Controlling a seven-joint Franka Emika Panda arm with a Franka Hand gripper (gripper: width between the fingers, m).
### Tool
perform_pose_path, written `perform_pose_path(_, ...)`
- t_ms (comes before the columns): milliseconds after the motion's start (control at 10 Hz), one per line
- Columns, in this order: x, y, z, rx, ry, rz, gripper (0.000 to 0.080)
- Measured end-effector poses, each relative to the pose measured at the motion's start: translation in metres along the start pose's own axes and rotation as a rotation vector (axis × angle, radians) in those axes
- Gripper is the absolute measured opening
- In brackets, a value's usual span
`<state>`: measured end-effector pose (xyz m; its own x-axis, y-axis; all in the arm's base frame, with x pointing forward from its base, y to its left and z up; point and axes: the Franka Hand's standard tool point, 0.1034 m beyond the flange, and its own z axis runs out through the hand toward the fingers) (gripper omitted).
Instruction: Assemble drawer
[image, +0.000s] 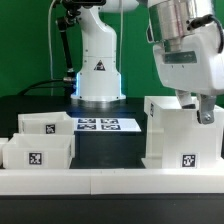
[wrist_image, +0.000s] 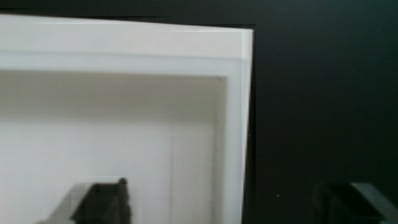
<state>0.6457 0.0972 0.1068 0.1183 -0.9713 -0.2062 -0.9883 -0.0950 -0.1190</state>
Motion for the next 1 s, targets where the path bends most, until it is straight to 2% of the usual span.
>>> perform_pose_path(100,0.002,0.003,-0.003,-0.022,-0.009,-0.071,0.0619)
perform_pose_path(400,0.007,0.003,-0.033,-0.015,-0.019,-0.280,0.0647)
perform_pose_path(500,0.010,0.004,-0.038,-0.015,-0.023,-0.329,0.0647)
perform_pose_path(800,0.011,0.009,-0.039,-0.019,-0.023,-0.338,0.0649)
perform_pose_path(900,0.012,0.009,-0.039,-0.024,-0.022,-0.451,0.0649)
perform_pose_path(1000,0.014,0.015,-0.040,-0.062,-0.029,-0.672,0.0649)
